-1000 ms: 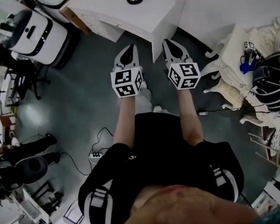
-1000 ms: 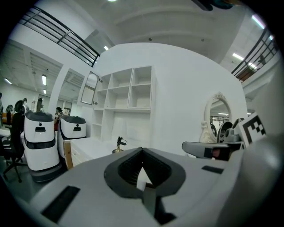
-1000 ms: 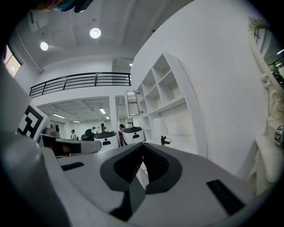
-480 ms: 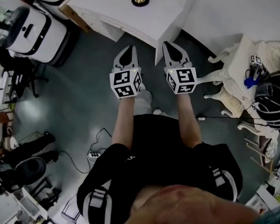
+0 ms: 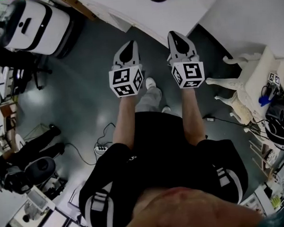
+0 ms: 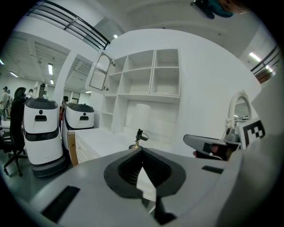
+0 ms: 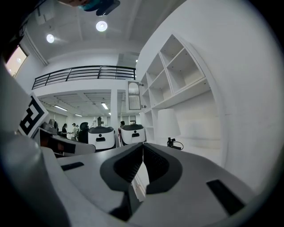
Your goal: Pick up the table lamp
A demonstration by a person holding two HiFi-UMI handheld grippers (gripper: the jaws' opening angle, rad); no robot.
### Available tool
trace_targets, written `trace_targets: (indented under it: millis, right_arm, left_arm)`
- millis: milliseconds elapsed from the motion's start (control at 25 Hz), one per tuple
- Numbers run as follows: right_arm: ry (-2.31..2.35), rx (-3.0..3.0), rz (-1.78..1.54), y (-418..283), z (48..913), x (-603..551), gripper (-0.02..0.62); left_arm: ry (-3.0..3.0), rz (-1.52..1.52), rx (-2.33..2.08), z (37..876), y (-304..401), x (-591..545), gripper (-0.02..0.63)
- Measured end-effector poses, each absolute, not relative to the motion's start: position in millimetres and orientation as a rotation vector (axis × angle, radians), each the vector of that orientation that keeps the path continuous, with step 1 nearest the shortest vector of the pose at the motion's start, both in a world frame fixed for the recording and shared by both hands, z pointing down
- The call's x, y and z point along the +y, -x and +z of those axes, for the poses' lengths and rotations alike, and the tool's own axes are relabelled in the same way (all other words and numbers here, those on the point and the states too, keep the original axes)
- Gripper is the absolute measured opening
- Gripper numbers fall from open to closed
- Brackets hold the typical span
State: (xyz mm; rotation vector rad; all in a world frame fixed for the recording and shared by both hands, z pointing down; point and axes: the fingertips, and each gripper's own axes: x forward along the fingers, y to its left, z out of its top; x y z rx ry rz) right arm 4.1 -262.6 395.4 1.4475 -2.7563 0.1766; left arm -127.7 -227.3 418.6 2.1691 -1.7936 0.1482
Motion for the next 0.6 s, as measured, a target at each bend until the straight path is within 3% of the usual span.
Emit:
trace_targets:
  millis: [600]
  right_arm:
    - [-1.491, -2.581, 0.202, 53.5, 443.4, -377.5, 0.020]
  left_arm:
    - [-2.240, 0.284, -1.709, 451.2, 184.4, -343.9, 0.009]
